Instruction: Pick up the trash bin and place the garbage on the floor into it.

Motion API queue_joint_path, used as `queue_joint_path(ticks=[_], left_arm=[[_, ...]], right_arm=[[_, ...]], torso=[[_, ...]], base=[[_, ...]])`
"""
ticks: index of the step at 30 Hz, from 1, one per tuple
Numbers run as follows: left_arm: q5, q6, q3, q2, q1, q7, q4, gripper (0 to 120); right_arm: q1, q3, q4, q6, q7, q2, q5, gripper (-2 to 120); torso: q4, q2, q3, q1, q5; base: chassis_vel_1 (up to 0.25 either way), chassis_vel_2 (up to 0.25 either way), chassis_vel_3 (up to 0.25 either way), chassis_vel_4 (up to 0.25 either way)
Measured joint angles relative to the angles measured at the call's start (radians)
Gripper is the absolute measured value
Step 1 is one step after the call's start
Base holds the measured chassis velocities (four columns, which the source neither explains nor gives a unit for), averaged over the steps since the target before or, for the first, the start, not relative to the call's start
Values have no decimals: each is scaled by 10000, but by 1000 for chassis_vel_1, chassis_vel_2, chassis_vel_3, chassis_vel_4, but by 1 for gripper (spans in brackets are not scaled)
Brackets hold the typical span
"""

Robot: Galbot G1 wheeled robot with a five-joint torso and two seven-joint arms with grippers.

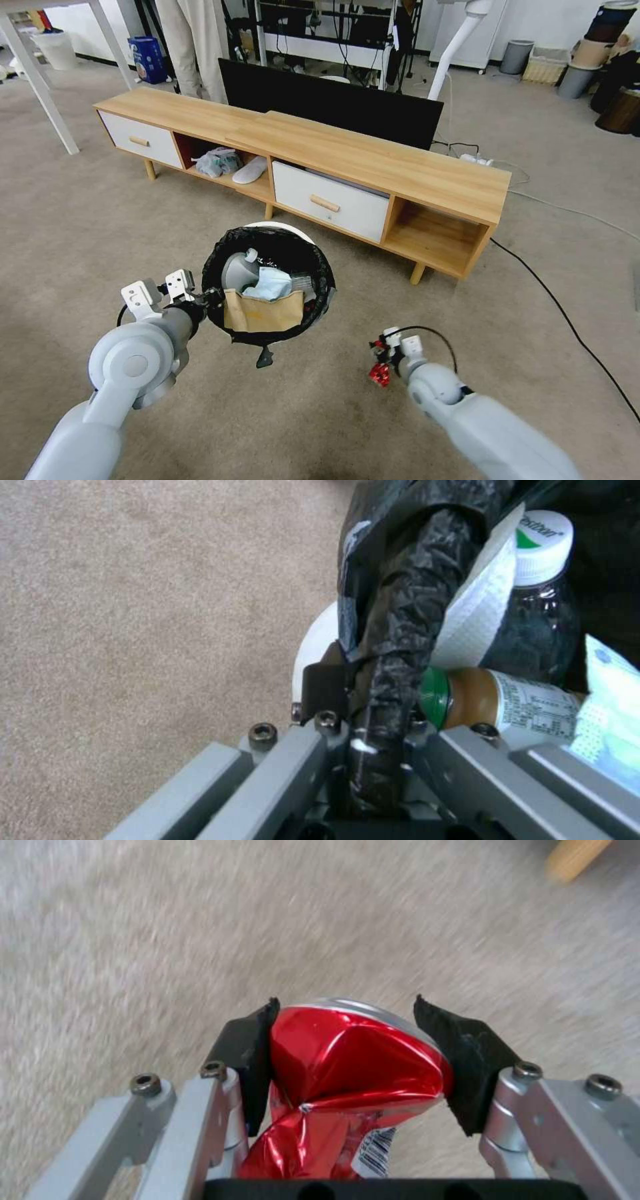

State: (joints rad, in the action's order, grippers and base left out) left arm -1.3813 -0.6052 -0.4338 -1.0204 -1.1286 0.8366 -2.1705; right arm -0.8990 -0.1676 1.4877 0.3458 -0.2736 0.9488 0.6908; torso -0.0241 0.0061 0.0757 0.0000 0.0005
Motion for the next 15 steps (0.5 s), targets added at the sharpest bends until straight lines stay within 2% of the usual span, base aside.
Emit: queue_joint_path(ticks=[5, 12, 15], left_arm=[[-72, 6, 123, -2, 36, 53, 8, 0], [-114, 12, 233, 2, 57, 87, -27, 0], [-115, 14, 345, 11, -8, 93, -112, 0]], right_arm=[[-88, 702, 1155, -291, 5, -587, -3, 49], [-106, 1529, 2208, -791, 134, -902, -502, 48], [-172, 2309, 2993, -1142, 372, -1032, -783, 48]], torso=[[4, 0, 0, 0, -3], [2, 0, 0, 0, -3], [2, 0, 0, 0, -4]], base=[[0, 0, 0, 0], [0, 0, 0, 0], [0, 0, 0, 0]])
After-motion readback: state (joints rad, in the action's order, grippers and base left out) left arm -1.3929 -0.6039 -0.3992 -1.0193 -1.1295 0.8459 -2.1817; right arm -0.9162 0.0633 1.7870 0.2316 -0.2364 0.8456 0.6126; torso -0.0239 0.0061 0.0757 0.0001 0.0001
